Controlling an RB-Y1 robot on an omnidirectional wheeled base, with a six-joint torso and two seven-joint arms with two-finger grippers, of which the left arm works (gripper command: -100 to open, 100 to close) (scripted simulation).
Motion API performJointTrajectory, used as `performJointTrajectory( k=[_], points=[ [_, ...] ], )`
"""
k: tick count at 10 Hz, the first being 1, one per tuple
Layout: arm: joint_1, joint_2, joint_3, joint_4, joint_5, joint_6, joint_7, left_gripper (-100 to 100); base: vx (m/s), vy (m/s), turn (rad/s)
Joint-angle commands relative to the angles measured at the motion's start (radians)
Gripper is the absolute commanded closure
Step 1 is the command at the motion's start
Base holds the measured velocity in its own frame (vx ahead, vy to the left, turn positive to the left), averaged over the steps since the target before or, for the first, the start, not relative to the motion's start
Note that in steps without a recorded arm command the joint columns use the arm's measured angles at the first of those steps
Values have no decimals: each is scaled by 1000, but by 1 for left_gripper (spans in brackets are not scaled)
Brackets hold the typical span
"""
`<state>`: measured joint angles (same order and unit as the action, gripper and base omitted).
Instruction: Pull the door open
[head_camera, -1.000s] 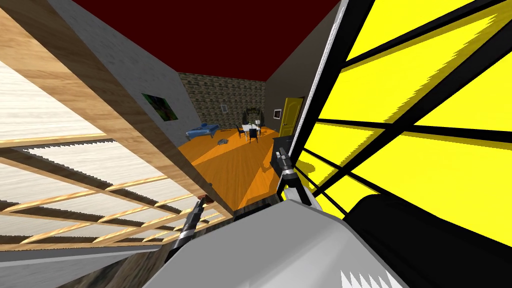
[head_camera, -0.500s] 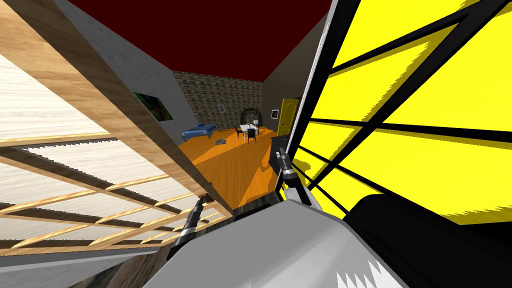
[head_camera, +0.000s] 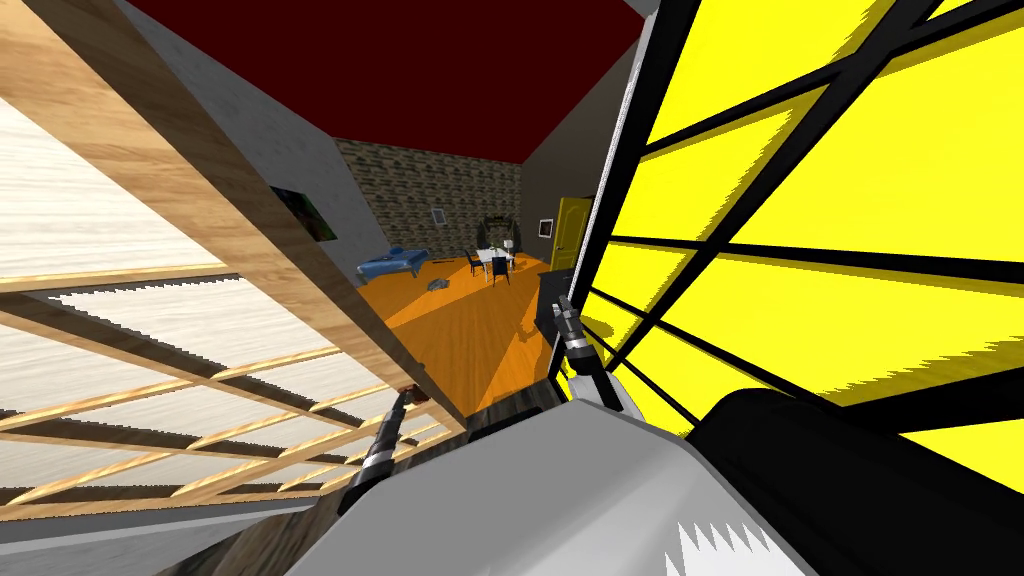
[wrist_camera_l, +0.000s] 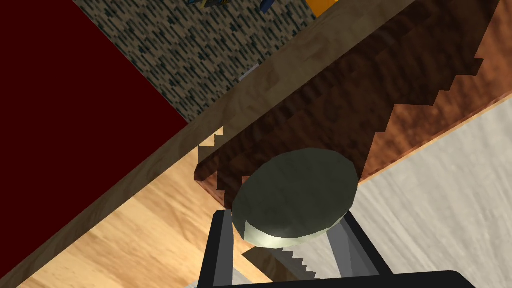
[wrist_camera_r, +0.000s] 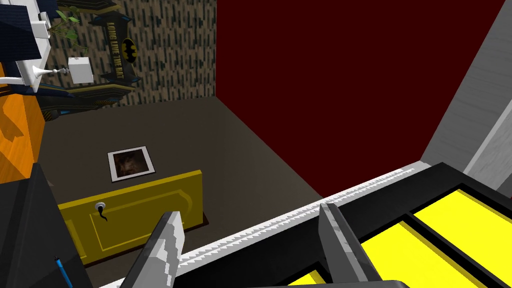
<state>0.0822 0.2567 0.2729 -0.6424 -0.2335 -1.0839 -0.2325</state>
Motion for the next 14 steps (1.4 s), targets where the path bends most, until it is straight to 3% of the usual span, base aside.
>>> performJointTrajectory(
  k=[1,4,5,6,8,11,14],
  points=[
    [-6,-8,-16,4,27,6,50,100,-94,23,-124],
    [-11,-10,-23,4,46,12,108,100,-57,31,-67],
    [-16,-11,-30,5,66,19,147,100,-53,31,-62],
    [-16,-11,-30,5,66,19,150,100,-49,26,-54],
    [-26,-15,-46,6,107,32,215,100,-74,28,-116],
    [-31,-17,-53,7,127,39,275,100,-59,27,-64],
    [-41,-20,-69,8,169,53,357,100,-59,27,-65]
  ],
)
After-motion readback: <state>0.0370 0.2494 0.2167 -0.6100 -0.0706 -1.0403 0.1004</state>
